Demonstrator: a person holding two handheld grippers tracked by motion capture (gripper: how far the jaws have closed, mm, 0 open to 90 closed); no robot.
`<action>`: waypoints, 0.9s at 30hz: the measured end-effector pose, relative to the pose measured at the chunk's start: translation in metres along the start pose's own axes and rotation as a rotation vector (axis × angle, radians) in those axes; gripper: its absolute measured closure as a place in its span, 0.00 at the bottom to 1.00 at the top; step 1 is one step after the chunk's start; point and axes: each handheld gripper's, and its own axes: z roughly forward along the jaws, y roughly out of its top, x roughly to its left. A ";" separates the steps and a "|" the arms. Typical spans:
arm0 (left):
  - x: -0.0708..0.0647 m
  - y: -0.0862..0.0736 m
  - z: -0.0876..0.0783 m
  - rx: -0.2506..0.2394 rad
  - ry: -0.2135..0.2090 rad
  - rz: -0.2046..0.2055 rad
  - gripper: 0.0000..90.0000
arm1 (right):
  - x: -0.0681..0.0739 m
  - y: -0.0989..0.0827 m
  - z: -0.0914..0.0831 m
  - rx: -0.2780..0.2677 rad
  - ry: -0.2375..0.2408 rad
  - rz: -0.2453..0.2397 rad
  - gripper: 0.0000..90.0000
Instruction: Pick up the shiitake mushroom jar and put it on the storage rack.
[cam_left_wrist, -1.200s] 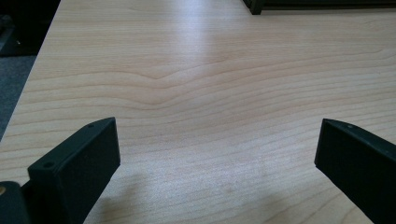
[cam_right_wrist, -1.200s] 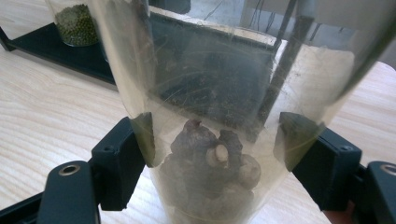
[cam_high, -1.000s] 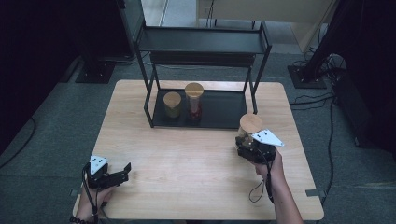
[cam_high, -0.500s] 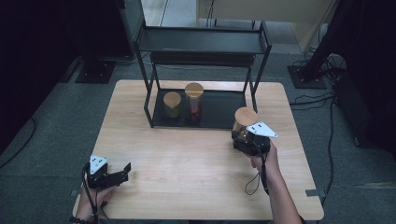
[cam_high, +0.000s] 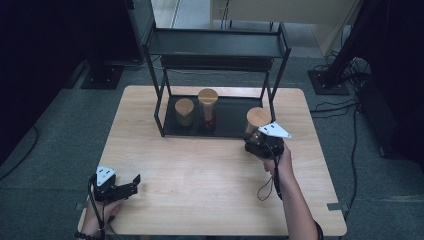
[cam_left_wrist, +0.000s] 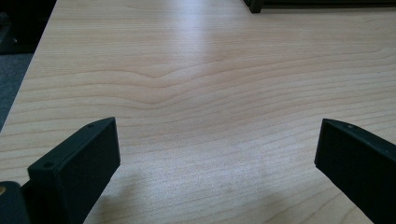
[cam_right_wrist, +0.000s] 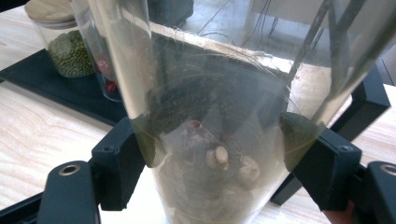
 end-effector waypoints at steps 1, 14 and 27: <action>0.000 0.000 0.000 0.000 -0.001 0.000 0.00 | -0.001 0.001 0.002 0.000 -0.002 -0.002 0.27; 0.001 0.000 0.000 -0.004 -0.006 -0.007 0.00 | -0.001 0.009 0.024 0.012 -0.017 0.017 0.27; 0.000 0.000 0.000 -0.002 -0.005 -0.002 0.00 | -0.004 0.015 0.038 0.015 -0.032 0.032 0.27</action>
